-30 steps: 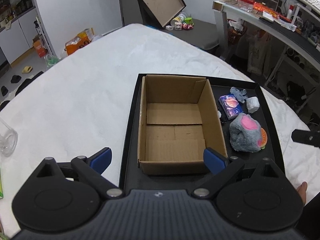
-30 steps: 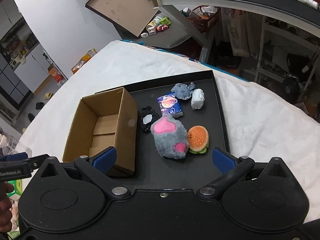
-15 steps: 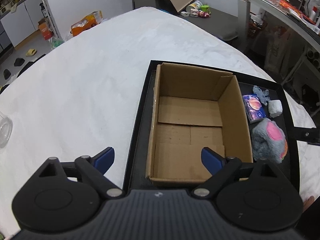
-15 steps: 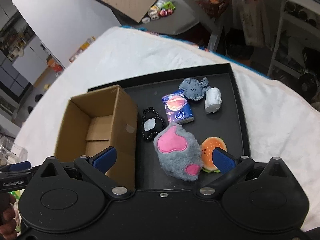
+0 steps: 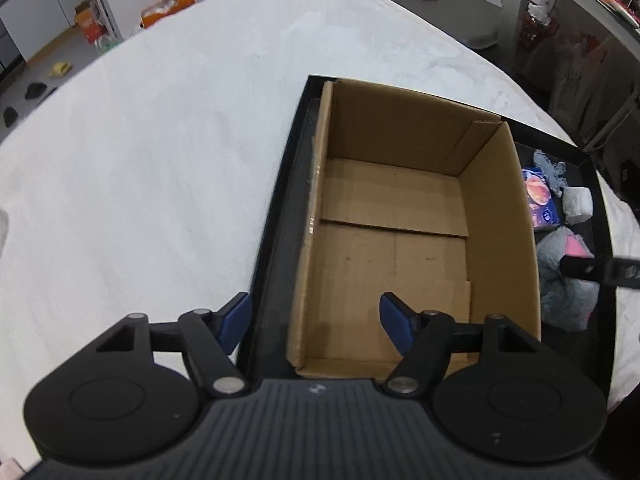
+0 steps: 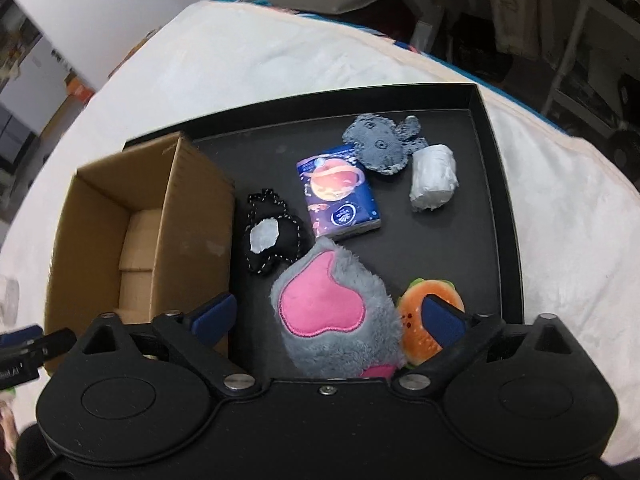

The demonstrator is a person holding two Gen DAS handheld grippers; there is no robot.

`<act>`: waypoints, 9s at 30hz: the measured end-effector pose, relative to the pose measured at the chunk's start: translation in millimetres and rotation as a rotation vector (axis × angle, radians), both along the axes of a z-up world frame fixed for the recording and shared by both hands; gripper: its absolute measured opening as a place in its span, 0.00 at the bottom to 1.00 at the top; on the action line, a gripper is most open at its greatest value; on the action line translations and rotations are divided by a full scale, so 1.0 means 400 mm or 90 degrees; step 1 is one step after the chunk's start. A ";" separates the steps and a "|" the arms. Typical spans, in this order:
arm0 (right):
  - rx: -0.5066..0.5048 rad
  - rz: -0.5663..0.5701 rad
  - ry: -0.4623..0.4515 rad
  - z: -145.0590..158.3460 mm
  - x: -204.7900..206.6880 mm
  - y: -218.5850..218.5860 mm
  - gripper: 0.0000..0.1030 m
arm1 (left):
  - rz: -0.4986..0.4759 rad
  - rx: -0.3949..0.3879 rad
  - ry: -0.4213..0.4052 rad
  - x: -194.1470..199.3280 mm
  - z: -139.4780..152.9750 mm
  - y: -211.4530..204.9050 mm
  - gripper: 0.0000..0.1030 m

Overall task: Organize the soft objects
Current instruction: 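Move the right gripper to the grey pink-heart plush and grasp it, then carry the grey plush into the cardboard box and open the right gripper, then move the right gripper to the plush hamburger and grasp it, then lower the hamburger into the box beside the grey plush, release, then move the right gripper to the white wrapped plush and grasp it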

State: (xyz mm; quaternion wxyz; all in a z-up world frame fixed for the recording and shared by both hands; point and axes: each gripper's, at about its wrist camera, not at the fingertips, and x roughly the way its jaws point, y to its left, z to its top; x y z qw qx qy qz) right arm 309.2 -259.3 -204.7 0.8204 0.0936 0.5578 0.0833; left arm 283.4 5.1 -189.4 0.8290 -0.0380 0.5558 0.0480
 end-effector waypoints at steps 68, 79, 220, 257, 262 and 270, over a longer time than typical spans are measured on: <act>0.097 0.215 -0.084 0.145 0.110 0.358 0.55 | 0.034 -0.047 -0.038 -0.003 -0.017 0.050 0.08; 0.076 0.204 -0.054 0.087 0.149 0.399 0.56 | 0.029 -0.056 -0.043 -0.016 -0.019 0.059 0.09; 0.054 0.154 -0.079 0.168 0.103 0.211 0.38 | 0.040 0.103 -0.029 -0.014 -0.007 -0.028 0.14; 0.039 0.177 -0.080 0.177 0.096 0.164 0.75 | 0.034 0.113 -0.029 -0.020 0.007 -0.048 0.14; 0.049 0.177 -0.079 0.169 0.084 0.132 0.76 | 0.037 0.110 -0.025 -0.017 0.016 -0.053 0.20; 0.057 0.171 -0.087 0.145 0.067 0.066 0.81 | 0.049 0.119 -0.025 -0.010 0.023 -0.070 0.50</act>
